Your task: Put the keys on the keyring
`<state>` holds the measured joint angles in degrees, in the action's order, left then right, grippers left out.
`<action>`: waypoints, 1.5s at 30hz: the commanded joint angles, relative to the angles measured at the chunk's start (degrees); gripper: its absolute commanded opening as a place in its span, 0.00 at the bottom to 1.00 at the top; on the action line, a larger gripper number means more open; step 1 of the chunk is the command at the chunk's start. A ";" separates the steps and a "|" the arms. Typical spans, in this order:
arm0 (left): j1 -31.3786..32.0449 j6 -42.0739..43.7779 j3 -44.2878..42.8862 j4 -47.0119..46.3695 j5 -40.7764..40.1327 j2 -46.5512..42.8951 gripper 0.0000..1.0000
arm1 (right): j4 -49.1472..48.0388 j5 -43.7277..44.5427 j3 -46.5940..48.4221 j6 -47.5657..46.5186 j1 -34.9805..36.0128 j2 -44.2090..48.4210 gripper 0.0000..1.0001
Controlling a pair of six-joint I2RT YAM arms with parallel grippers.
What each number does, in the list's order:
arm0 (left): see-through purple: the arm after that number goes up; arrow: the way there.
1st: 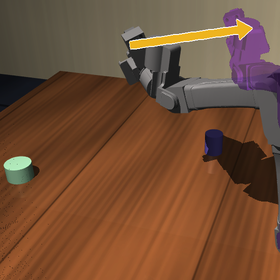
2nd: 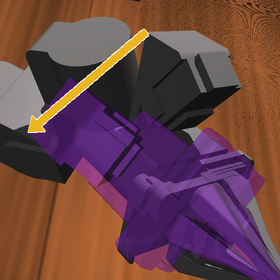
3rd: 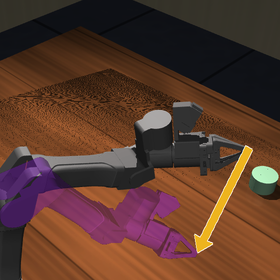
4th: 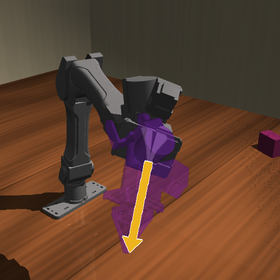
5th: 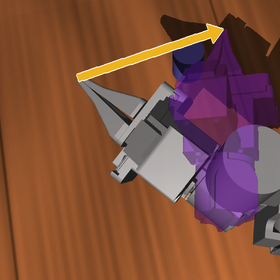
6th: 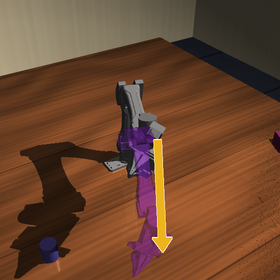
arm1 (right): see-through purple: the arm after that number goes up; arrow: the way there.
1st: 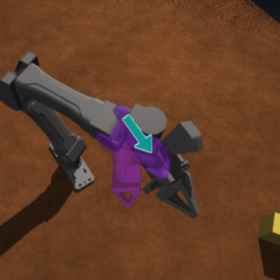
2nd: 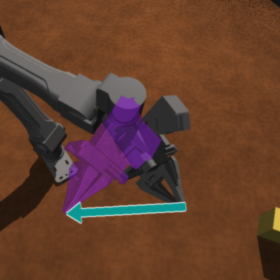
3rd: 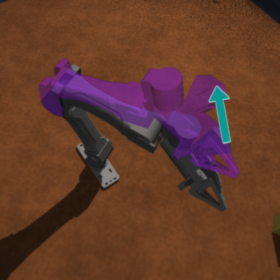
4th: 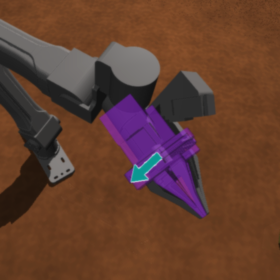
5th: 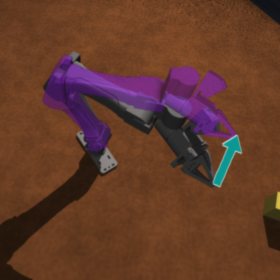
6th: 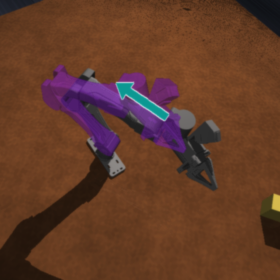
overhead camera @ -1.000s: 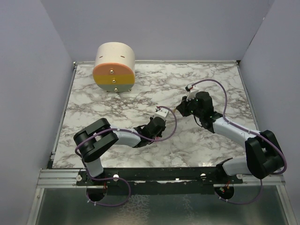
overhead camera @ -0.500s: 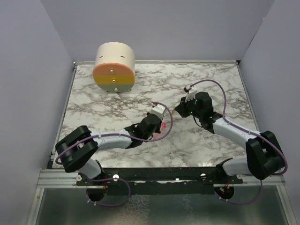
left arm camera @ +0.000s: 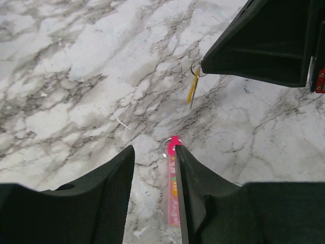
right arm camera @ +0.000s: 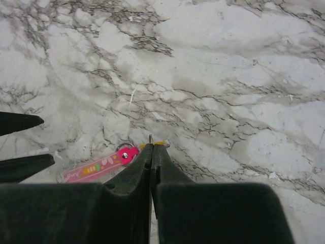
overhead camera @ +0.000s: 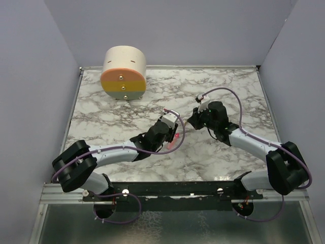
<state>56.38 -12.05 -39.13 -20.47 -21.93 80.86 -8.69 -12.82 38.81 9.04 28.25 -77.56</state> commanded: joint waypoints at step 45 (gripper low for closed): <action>1.19 -2.53 -8.89 1.05 -0.06 23.73 0.19 | 4.87 20.87 -1.68 5.98 0.23 9.70 0.01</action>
<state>57.47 -14.44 -48.75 -21.08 -21.54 104.77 -3.86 6.63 37.85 14.74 28.25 -69.19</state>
